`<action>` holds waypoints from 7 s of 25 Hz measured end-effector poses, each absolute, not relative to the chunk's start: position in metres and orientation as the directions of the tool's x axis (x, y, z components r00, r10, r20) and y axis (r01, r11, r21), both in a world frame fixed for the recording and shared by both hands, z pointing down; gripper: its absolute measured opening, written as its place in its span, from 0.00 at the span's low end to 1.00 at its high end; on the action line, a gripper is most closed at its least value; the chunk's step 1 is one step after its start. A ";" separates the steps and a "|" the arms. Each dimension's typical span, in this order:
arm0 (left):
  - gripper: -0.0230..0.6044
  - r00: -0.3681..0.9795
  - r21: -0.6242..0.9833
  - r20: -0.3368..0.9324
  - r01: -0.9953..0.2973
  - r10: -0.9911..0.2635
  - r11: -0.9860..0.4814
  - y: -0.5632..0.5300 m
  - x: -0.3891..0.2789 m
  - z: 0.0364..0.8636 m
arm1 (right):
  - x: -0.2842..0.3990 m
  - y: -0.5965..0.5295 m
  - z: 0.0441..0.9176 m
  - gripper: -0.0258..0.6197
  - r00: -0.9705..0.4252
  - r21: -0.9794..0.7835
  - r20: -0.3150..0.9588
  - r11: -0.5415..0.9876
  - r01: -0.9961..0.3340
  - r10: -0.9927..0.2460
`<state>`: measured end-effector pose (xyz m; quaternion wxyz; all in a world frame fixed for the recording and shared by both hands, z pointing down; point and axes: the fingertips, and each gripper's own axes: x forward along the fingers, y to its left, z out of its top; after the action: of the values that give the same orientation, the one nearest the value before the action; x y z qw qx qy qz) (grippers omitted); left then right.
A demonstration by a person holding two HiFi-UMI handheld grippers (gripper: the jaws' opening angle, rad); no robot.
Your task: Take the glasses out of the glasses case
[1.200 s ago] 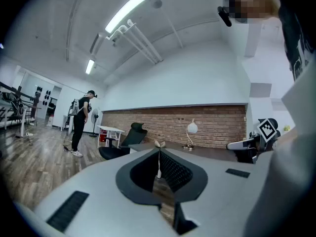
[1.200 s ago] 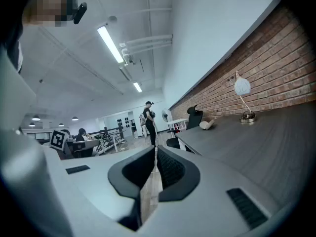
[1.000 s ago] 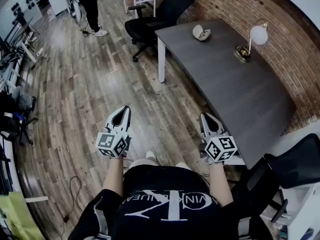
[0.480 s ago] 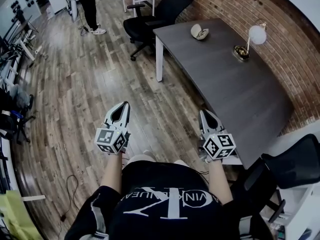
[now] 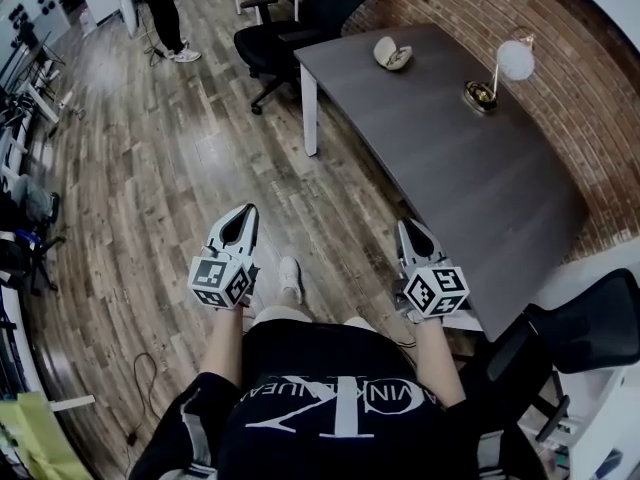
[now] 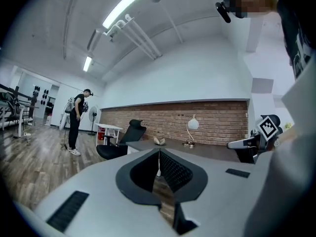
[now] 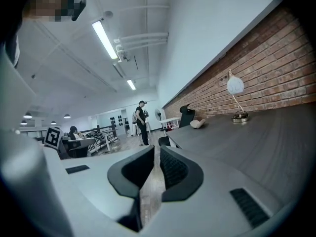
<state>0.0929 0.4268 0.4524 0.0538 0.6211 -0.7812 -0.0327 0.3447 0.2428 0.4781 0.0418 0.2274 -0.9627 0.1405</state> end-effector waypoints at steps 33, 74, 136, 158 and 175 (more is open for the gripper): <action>0.07 -0.047 0.195 0.114 -0.978 -0.992 0.069 0.225 -0.132 0.476 | 0.155 0.077 0.498 0.30 -0.769 -0.378 0.219 0.674 -0.635 -0.601; 0.07 0.120 0.214 0.140 -0.973 -0.983 -0.088 -0.017 -0.229 0.484 | 0.059 -0.124 0.497 0.30 -0.692 -0.394 0.218 0.587 -0.707 -0.688; 0.07 0.709 0.246 0.205 -0.704 -0.674 -0.666 -0.375 -0.200 0.515 | -0.037 -0.368 0.566 0.24 -0.315 -0.239 0.634 0.207 -0.949 -0.706; 0.07 0.755 0.309 0.215 -0.654 -0.620 -0.690 -0.378 -0.192 0.537 | -0.022 -0.382 0.606 0.19 -0.409 -0.358 0.796 0.197 -0.913 -0.447; 0.07 0.730 0.317 0.219 -0.681 -0.647 -0.660 -0.362 -0.208 0.538 | -0.021 -0.377 0.580 0.10 -0.488 -0.498 0.702 0.133 -0.857 -0.518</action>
<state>-0.2076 -0.3616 0.5378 0.1918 0.9101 -0.3648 0.0436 -0.0208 -0.3768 0.5805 0.1840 0.4711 -0.7297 0.4602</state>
